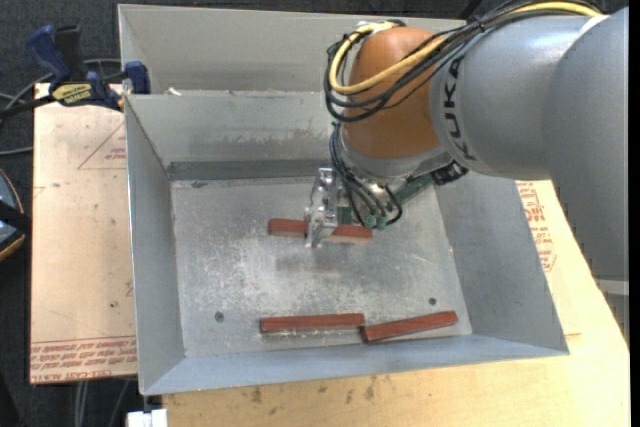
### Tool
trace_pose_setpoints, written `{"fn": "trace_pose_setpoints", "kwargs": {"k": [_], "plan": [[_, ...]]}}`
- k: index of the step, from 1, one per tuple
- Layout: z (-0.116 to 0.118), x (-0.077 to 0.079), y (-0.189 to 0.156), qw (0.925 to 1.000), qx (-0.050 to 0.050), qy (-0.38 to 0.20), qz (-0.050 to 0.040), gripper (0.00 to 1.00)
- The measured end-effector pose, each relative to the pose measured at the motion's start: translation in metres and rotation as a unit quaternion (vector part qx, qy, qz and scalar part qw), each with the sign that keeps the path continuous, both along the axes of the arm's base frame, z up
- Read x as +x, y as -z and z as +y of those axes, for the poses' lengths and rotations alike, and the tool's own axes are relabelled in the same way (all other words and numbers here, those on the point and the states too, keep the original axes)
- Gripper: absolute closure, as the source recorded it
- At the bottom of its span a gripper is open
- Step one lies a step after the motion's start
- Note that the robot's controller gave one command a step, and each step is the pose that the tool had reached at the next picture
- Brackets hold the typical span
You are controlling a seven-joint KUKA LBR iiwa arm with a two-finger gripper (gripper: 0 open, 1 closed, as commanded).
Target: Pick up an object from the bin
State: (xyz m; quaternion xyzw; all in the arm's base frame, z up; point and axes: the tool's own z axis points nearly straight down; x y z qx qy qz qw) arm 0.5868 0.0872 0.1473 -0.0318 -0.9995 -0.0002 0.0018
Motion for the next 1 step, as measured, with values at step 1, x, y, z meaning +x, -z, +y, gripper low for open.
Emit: {"fn": "trace_pose_setpoints", "kwargs": {"k": [1], "plan": [[0.0002, 0.0012, -0.0261, 1.0000, 0.000, 0.000, -0.0027, 1.00]]}}
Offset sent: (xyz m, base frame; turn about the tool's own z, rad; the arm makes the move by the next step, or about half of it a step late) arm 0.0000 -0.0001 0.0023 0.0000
